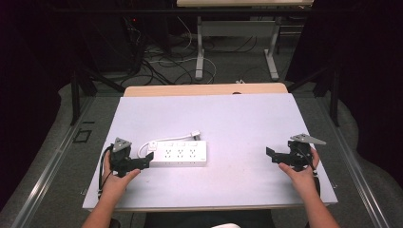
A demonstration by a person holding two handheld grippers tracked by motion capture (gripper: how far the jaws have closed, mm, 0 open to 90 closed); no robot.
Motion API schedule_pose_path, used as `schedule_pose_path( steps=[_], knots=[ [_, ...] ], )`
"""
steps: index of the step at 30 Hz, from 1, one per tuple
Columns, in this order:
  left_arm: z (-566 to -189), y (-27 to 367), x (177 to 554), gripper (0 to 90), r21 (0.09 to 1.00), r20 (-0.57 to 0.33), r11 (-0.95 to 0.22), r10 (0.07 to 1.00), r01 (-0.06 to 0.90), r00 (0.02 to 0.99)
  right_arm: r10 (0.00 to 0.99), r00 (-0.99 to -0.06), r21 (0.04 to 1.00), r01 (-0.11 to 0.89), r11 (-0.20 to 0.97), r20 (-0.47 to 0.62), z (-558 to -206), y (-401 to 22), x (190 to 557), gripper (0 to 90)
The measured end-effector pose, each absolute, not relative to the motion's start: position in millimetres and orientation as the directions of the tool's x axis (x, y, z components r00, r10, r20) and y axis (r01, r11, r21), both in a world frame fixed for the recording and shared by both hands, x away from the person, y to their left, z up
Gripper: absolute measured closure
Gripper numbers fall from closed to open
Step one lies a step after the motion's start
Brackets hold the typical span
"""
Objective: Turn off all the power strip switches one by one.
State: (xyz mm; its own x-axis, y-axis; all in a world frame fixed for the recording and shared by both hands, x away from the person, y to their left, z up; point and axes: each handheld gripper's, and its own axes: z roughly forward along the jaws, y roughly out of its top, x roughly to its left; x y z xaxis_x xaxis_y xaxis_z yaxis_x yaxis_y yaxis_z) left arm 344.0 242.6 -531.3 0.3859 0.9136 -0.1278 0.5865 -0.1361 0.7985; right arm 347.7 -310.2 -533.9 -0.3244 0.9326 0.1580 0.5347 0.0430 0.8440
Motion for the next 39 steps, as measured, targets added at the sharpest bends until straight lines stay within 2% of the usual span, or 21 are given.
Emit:
schedule_pose_path(
  steps=[2, 7, 11, 16, 17, 21, 29, 35, 39],
  knots=[
    [-531, 243, 344, 0.9, 0.795, -0.14, -0.127, 0.913, 0.593, 0.383, 0.943, -0.319, 0.857, 0.509, 0.082, 0.1, -530, -305, 343, 1.3],
    [-533, 242, 347, 2.1, 0.79, -0.142, -0.126, 0.914, 0.6, 0.38, 0.937, -0.343, 0.849, 0.512, 0.131, 0.063, -534, -298, 343, 3.3],
    [-527, 241, 352, 3.4, 0.795, -0.193, -0.077, 0.909, 0.602, 0.371, 0.933, -0.359, 0.847, 0.506, 0.164, 0.034, -536, -293, 344, 3.3],
    [-515, 239, 356, 10.4, 0.806, -0.183, -0.07, 0.915, 0.588, 0.36, 0.932, -0.361, 0.854, 0.495, 0.16, 0.035, -533, -289, 342, 4.1],
    [-513, 239, 356, 16.5, 0.807, -0.186, -0.067, 0.915, 0.587, 0.359, 0.93, -0.367, 0.853, 0.496, 0.162, 0.037, -534, -286, 342, 4.6],
    [-506, 237, 361, 18.9, 0.805, -0.191, -0.066, 0.912, 0.59, 0.362, 0.927, -0.375, 0.853, 0.491, 0.177, 0.024, -534, -283, 343, 5.1],
    [-486, 239, 378, 32.6, 0.822, -0.19, -0.046, 0.918, 0.567, 0.348, 0.932, -0.363, 0.85, 0.494, 0.182, 0.012, -533, -283, 341, 6.3],
    [-476, 235, 394, 34.1, 0.817, -0.186, -0.035, 0.929, 0.576, 0.321, 0.937, -0.349, 0.853, 0.493, 0.171, 0.014, -534, -285, 342, 6.7],
    [-473, 235, 403, 39.3, 0.815, -0.197, -0.022, 0.93, 0.579, 0.311, 0.938, -0.346, 0.846, 0.504, 0.172, 0.015, -535, -286, 342, 7.4]
  ],
)
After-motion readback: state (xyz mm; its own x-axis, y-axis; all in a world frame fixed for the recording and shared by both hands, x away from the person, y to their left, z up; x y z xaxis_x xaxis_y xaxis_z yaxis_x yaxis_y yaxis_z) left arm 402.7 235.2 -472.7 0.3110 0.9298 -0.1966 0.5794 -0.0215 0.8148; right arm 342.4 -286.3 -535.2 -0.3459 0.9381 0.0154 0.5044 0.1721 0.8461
